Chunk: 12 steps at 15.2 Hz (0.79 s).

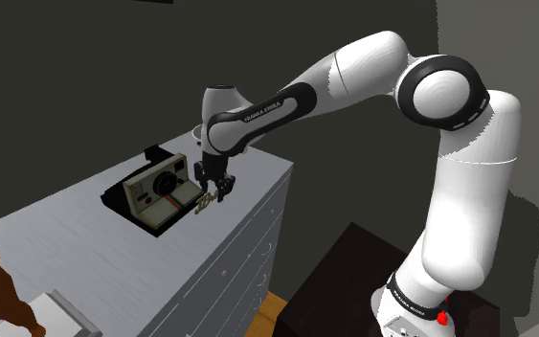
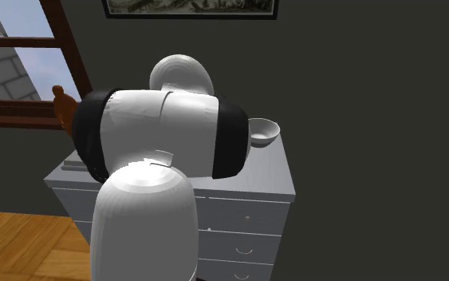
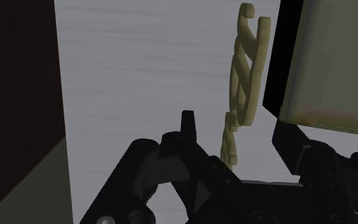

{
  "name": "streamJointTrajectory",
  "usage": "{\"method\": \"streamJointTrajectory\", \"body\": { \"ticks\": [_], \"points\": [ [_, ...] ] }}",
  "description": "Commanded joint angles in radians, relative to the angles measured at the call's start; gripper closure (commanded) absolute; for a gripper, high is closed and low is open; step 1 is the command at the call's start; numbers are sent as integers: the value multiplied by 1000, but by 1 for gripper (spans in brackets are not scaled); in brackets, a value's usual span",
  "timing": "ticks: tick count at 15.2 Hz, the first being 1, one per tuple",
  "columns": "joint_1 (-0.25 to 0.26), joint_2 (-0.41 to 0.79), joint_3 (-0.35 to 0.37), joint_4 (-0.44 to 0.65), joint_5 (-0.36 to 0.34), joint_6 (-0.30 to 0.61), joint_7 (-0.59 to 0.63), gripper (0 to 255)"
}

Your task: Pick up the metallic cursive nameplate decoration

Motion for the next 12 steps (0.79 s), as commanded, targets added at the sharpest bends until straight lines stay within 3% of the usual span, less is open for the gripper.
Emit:
{"method": "streamJointTrajectory", "body": {
  "ticks": [1,12],
  "points": [
    [0,1,0,-1,0,2,0,255],
    [-3,-20,3,13,6,-32,-1,255]
  ]
}}
